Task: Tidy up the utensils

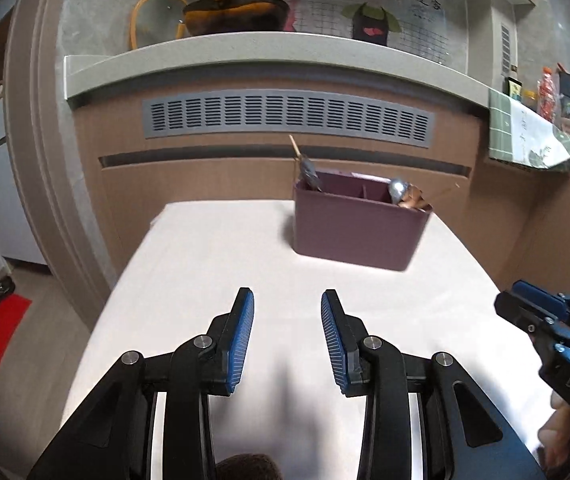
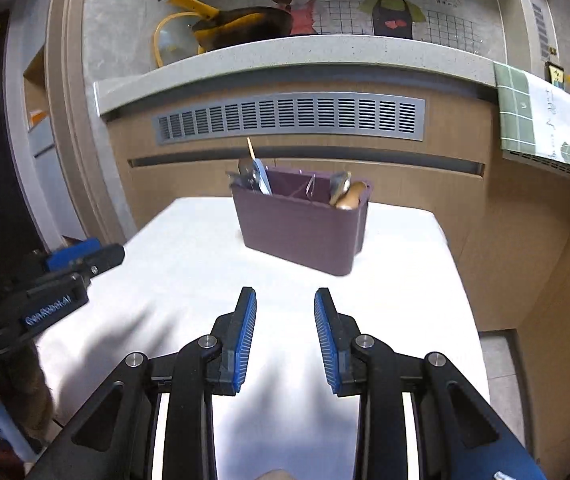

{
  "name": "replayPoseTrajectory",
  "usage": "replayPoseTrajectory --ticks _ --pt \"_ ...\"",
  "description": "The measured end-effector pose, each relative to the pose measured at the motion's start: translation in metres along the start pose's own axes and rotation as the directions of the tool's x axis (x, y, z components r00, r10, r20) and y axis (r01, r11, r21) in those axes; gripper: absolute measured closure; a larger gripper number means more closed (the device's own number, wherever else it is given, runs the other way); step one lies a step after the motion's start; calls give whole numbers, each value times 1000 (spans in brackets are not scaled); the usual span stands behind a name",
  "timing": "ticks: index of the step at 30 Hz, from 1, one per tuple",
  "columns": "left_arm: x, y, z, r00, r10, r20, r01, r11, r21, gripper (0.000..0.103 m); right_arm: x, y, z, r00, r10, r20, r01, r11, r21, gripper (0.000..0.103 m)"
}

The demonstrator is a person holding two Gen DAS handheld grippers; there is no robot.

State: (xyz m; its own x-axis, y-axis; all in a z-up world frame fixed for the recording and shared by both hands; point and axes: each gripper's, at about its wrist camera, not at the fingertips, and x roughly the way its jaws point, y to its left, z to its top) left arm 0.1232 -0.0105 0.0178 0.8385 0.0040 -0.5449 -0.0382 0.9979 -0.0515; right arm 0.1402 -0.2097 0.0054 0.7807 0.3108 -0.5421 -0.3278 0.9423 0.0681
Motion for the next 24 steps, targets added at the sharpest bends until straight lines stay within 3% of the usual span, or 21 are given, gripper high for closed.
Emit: replayPoseTrajectory --ticks 24 --pt "0 -7 -1 999 -40 -22 41 999 25 67 -4 -3 -8 1000 -25 -10 25 1000 12 74"
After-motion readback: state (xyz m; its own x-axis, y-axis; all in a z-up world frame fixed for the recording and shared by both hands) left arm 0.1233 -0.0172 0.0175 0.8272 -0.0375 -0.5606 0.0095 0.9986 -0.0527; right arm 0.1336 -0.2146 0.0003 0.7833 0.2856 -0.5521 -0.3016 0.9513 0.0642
